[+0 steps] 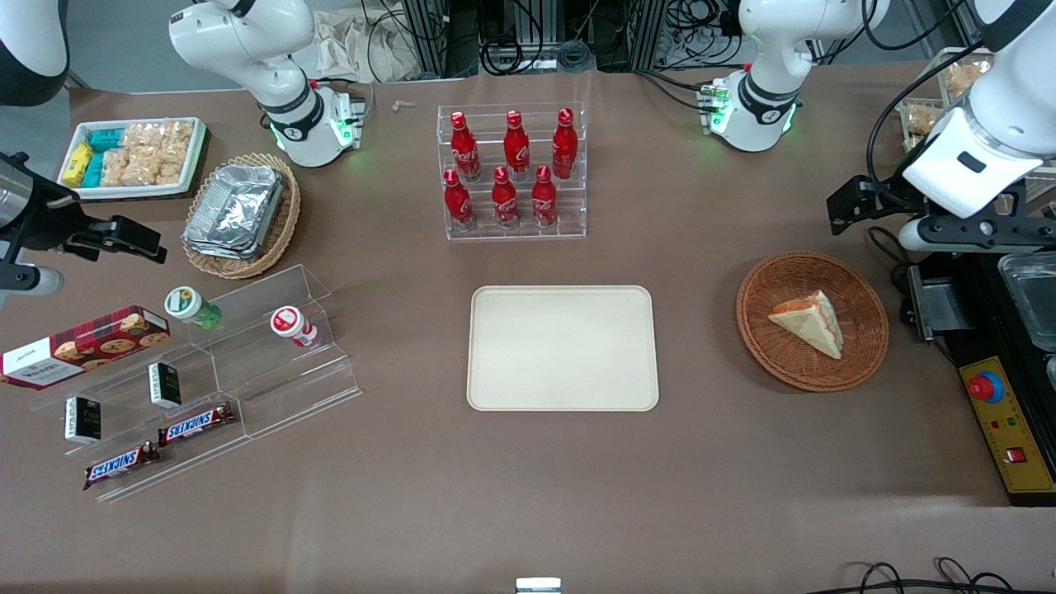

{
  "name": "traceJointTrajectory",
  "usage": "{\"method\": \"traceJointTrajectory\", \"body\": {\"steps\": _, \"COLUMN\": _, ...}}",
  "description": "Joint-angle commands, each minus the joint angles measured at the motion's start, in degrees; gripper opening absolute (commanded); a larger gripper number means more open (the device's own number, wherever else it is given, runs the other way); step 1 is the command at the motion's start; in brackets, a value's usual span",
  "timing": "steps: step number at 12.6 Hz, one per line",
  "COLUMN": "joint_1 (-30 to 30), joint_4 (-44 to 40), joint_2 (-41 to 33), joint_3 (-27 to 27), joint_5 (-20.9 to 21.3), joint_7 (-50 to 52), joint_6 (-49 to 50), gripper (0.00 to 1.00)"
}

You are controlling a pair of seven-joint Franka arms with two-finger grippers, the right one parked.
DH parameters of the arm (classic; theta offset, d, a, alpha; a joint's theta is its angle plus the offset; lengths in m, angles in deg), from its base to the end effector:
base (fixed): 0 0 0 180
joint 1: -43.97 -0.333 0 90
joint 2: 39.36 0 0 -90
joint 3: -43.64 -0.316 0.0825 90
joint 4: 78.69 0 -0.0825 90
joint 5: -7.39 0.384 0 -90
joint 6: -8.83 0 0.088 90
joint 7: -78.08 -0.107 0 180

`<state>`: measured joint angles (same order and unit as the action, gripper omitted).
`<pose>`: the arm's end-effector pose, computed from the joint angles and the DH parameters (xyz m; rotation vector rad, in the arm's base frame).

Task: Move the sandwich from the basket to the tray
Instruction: 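Move the left gripper over the wrapped sandwich in the wicker basket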

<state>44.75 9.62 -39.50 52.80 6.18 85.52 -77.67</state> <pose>0.5391 -0.0970 0.6344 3.1244 -0.0697 -0.0500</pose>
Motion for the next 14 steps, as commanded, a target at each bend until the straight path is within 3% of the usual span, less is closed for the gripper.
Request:
{"method": "traceJointTrajectory", "body": {"steps": 1, "joint_1": 0.45, "joint_4": -1.12, "joint_2": -0.38, "joint_3": -0.37, "joint_5": 0.68, "joint_7": 2.39, "joint_6": 1.95, "gripper": 1.0}}
{"method": "traceJointTrajectory", "body": {"steps": 4, "joint_1": 0.27, "joint_4": -0.86, "joint_2": -0.74, "joint_3": -1.07, "joint_5": 1.04, "joint_7": 1.45, "joint_6": 2.22, "gripper": 1.0}}
{"method": "traceJointTrajectory", "body": {"steps": 7, "joint_1": 0.01, "joint_4": 0.72, "joint_2": -1.0, "joint_3": -1.51, "joint_5": 5.34, "joint_7": 2.93, "joint_6": 4.93, "gripper": 1.0}}
{"method": "traceJointTrajectory", "body": {"steps": 10, "joint_1": 0.1, "joint_4": 5.1, "joint_2": -4.33, "joint_3": -8.18, "joint_5": 4.29, "joint_7": 6.0, "joint_6": 5.12, "gripper": 1.0}}
{"method": "traceJointTrajectory", "body": {"steps": 14, "joint_1": 0.18, "joint_4": 9.06, "joint_2": -5.4, "joint_3": -8.63, "joint_5": 4.46, "joint_7": 22.51, "joint_6": 4.42, "gripper": 1.0}}
